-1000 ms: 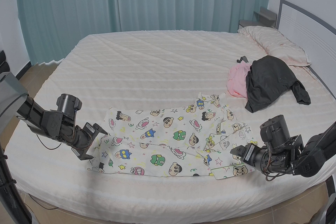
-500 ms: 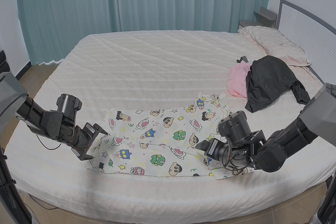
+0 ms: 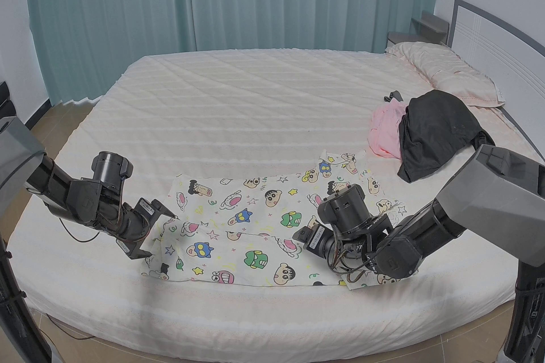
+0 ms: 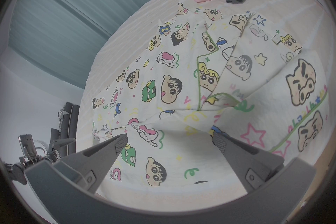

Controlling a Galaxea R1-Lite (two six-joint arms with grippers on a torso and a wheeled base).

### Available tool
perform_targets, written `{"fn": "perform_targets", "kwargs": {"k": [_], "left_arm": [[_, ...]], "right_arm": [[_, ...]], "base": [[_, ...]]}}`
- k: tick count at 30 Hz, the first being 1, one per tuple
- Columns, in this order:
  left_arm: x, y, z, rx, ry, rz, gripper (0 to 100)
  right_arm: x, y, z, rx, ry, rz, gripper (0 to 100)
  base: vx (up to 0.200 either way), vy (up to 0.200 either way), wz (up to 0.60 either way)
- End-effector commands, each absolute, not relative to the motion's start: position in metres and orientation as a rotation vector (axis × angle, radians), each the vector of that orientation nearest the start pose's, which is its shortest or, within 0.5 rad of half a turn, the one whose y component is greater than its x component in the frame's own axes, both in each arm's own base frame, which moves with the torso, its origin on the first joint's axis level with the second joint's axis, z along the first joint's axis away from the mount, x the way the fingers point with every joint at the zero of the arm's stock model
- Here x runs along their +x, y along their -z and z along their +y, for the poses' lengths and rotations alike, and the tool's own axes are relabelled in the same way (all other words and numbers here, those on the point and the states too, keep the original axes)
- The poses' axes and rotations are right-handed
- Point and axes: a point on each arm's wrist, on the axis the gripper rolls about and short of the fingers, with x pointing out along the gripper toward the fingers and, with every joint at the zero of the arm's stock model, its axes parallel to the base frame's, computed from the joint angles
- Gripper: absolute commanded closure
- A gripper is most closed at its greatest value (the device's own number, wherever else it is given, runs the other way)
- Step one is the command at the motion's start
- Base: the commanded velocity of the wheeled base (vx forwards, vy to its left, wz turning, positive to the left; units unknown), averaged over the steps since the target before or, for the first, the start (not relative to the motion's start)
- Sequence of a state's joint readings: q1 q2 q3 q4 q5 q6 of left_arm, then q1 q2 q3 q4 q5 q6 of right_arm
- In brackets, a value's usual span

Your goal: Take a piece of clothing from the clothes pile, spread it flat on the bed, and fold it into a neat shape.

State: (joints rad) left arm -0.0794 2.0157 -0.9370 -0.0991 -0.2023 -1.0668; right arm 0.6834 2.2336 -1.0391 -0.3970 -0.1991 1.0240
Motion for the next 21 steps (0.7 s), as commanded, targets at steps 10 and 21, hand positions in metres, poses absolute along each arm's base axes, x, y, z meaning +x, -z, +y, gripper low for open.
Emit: {"fn": "perform_targets", "kwargs": {"k": [10,21], "left_arm": [[0.334,-0.068,-0.031,-1.03,-0.29,1.023,0],[0.332,-0.068,-0.031,-1.028,-0.288,1.029,0]], "right_arm": [[0.312,-0.018,0.253,0.618,-0.033,0.873,0],[0.336,-0.026,0.247,0.688,-0.032,0.765,0]], "base": [[0.0,0.0,0.0],[0.0,0.0,0.0]]}}
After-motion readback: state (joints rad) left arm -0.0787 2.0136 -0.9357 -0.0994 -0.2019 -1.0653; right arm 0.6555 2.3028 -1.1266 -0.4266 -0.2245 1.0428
